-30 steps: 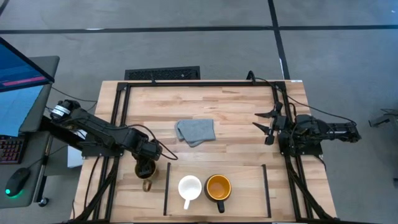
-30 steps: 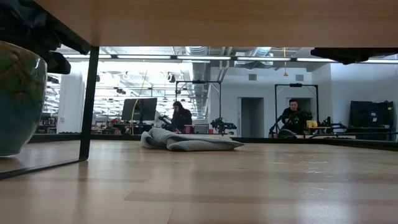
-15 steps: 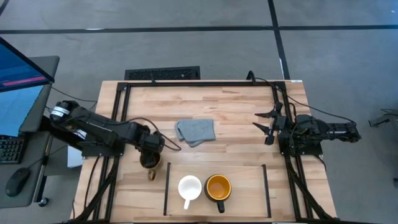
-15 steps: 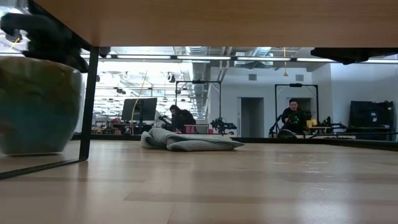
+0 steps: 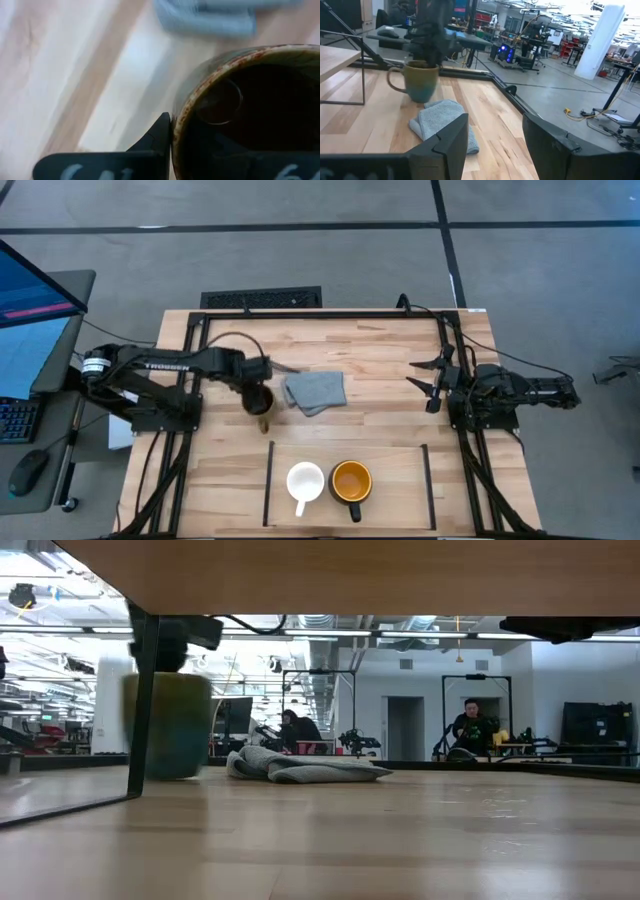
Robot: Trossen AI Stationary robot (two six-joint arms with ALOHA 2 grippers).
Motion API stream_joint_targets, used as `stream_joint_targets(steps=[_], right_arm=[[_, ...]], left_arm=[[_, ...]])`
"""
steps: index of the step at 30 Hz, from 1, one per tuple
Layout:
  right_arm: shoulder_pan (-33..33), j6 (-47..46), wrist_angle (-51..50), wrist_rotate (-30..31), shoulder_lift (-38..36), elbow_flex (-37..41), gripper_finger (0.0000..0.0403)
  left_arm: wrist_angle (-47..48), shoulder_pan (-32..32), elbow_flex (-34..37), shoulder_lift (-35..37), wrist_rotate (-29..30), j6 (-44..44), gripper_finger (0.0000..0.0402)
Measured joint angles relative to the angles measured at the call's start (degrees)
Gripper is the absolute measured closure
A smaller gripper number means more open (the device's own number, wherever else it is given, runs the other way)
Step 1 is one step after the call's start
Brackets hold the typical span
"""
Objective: Stack small to large cups/mugs on shelf
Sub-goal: Put the light brown mug on the shelf
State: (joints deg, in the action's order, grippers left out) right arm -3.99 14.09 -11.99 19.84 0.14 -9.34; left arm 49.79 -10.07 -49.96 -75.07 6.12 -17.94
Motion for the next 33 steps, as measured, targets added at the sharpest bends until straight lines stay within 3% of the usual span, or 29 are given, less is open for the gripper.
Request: stream_joint_targets(steps=[5,11,17,24,33], right_arm=[[0.0,0.0,0.0,0.0,0.0,0.0,0.0193],[0.01,0.0,0.0,0.0,0.0,0.0,0.0193],[0.01,0.0,-0.05,0.0,0.0,0.0,0.0193],[0.02,-0.11,-1.02,0.0,0.0,0.0,0.0193],[0.02,-0.13,-1.31,-0.04,0.0,0.0,0.0193]], left_arm=[[-6.55,-6.19,0.05,-0.1,-3.21,2.77,0.038],[-11.98,-8.74,-1.86,-2.4,-7.24,7.48,0.038],[-10.72,-8.76,-13.68,-12.35,-7.43,14.28,0.038],[-1.29,-8.78,-30.34,-25.72,-6.79,19.45,0.038],[8.1,-8.78,-48.69,-34.68,-7.2,21.63,0.038]])
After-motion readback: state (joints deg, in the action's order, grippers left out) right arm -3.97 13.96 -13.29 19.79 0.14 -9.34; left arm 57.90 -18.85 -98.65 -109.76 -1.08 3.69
